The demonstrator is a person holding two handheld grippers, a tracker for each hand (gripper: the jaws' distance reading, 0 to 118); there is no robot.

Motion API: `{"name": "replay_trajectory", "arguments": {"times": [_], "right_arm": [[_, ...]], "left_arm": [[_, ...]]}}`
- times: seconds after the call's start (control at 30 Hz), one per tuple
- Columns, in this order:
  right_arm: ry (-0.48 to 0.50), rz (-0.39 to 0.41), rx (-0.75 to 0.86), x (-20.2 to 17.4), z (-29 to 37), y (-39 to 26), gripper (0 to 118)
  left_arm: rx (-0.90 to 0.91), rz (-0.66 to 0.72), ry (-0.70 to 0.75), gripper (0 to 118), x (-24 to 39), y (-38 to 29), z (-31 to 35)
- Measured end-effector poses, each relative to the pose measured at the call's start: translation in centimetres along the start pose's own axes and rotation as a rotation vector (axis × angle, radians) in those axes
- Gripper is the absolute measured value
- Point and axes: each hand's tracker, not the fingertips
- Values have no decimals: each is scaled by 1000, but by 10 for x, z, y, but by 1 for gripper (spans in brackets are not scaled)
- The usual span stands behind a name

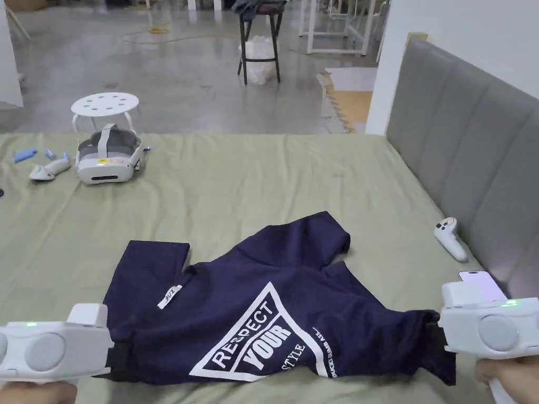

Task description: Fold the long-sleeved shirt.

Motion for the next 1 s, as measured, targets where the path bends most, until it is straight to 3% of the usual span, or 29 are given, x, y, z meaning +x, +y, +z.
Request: {"name": "replay_trajectory", "arguments": {"times": [0.1,0.13,0.17,0.2,0.23,0.27,0.3,0.37,0.5,0.53,0.57,0.6,0.73,0.77,0.83,0.87,0.97,1.0], "right_arm": [[-1,40,-131,-7,-28,-15,5],[-5,44,-134,-8,-32,-16,5],[2,39,-127,-7,-31,-14,11],[7,36,-124,-6,-26,-13,40],[-19,34,-100,-6,-12,-8,72],[-66,50,-73,-5,-1,-5,101],[-92,77,-19,-2,17,-1,118],[-45,65,100,14,47,3,116],[70,-91,205,25,99,13,95],[93,-106,230,25,104,14,62],[91,-114,234,24,104,15,17],[94,-120,236,21,104,16,0],[80,-57,208,14,92,10,0],[90,-57,203,12,88,10,0],[118,-61,193,11,83,8,0],[122,-61,187,11,81,7,0],[100,-59,173,3,90,5,0],[99,-60,168,3,88,5,0]], "left_arm": [[-26,9,16,12,-4,-17,-19],[-10,57,1,17,-10,-13,-23],[22,92,-15,29,-11,-10,-19],[45,103,-21,68,-10,-8,-14],[70,84,-27,96,-10,-5,-6],[96,64,-36,111,-14,2,-1],[123,43,-25,105,-12,5,10],[190,11,-29,96,-14,13,34],[254,-78,18,73,4,21,75],[274,-108,16,42,13,22,82],[279,-126,21,4,17,23,83],[289,-109,42,3,19,25,86],[273,-72,23,4,19,26,82],[282,-64,29,11,17,25,80],[280,-52,55,85,13,22,70],[234,-45,85,110,10,22,62],[204,-42,98,92,8,18,30],[164,-38,104,92,8,17,15]]}}
